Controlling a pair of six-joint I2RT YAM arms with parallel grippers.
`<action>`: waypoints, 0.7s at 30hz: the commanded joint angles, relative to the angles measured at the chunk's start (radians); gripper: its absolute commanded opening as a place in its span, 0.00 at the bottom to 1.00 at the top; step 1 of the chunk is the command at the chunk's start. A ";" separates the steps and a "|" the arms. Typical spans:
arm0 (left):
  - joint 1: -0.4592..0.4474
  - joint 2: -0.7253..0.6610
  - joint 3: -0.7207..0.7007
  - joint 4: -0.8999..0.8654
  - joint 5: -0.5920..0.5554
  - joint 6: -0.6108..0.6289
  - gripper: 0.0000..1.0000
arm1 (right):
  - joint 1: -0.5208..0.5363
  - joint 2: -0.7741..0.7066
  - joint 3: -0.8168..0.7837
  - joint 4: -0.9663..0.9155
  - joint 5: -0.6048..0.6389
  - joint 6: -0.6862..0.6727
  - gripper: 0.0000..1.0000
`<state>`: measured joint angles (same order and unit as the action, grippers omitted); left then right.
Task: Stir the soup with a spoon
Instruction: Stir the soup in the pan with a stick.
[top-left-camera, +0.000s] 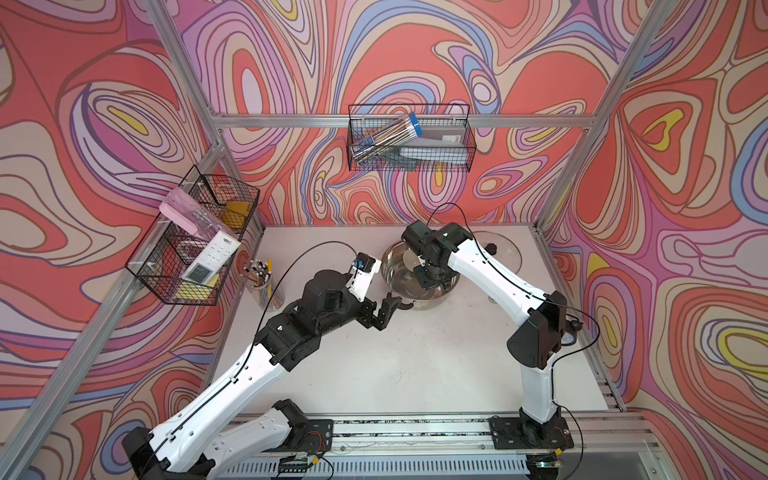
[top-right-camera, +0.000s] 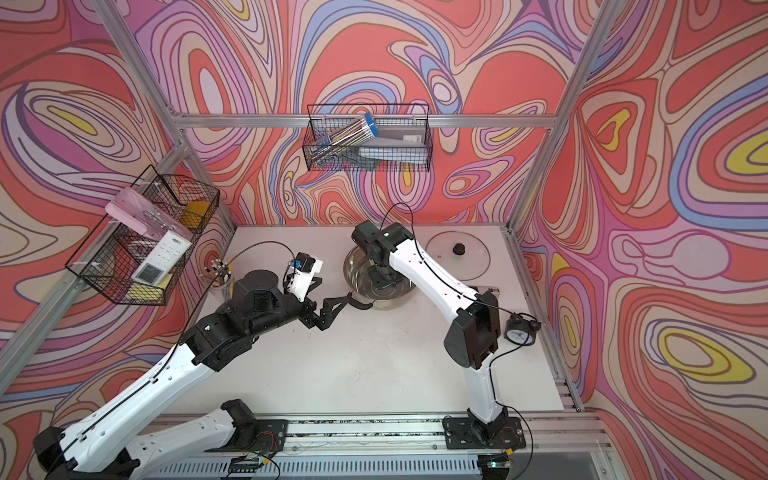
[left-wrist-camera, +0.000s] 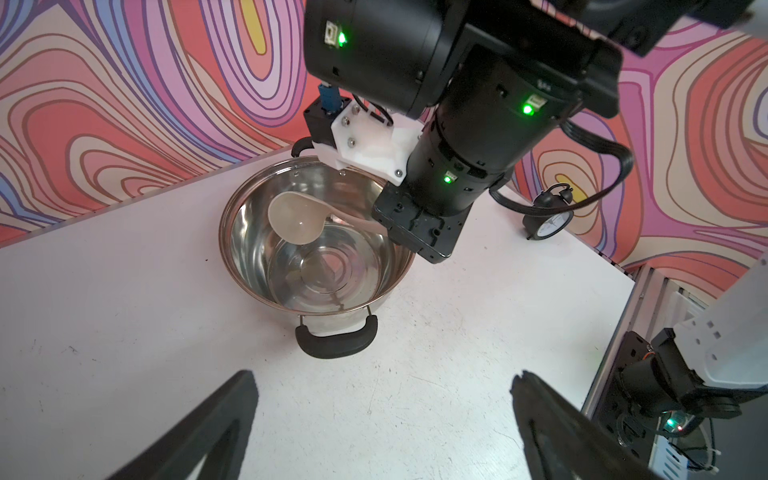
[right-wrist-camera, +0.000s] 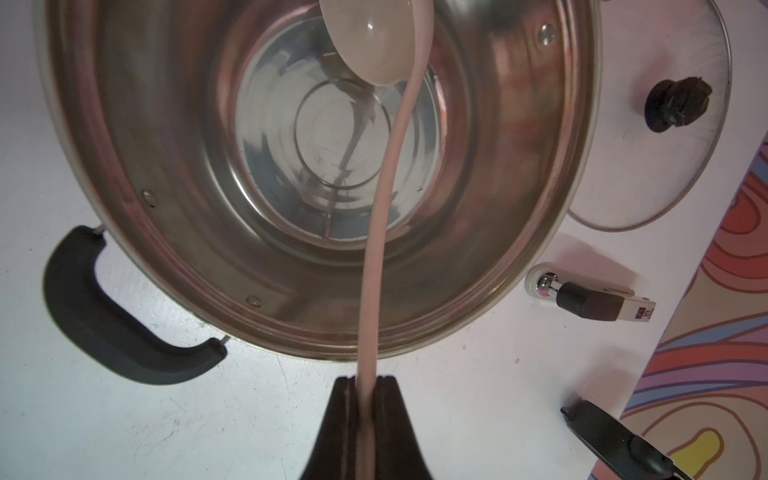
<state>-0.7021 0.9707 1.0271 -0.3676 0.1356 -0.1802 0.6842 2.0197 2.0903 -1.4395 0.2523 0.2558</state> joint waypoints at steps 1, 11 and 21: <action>-0.008 -0.001 0.001 0.008 0.002 0.001 0.99 | 0.030 0.022 0.038 -0.011 -0.019 -0.010 0.00; -0.008 0.002 -0.007 0.021 0.007 -0.007 0.99 | 0.068 -0.074 -0.083 0.003 -0.058 0.026 0.00; -0.008 0.020 -0.005 0.033 0.018 -0.008 0.99 | 0.063 -0.218 -0.307 0.026 0.028 0.068 0.00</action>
<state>-0.7021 0.9844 1.0271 -0.3656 0.1368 -0.1837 0.7486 1.8381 1.8065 -1.4296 0.2279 0.2981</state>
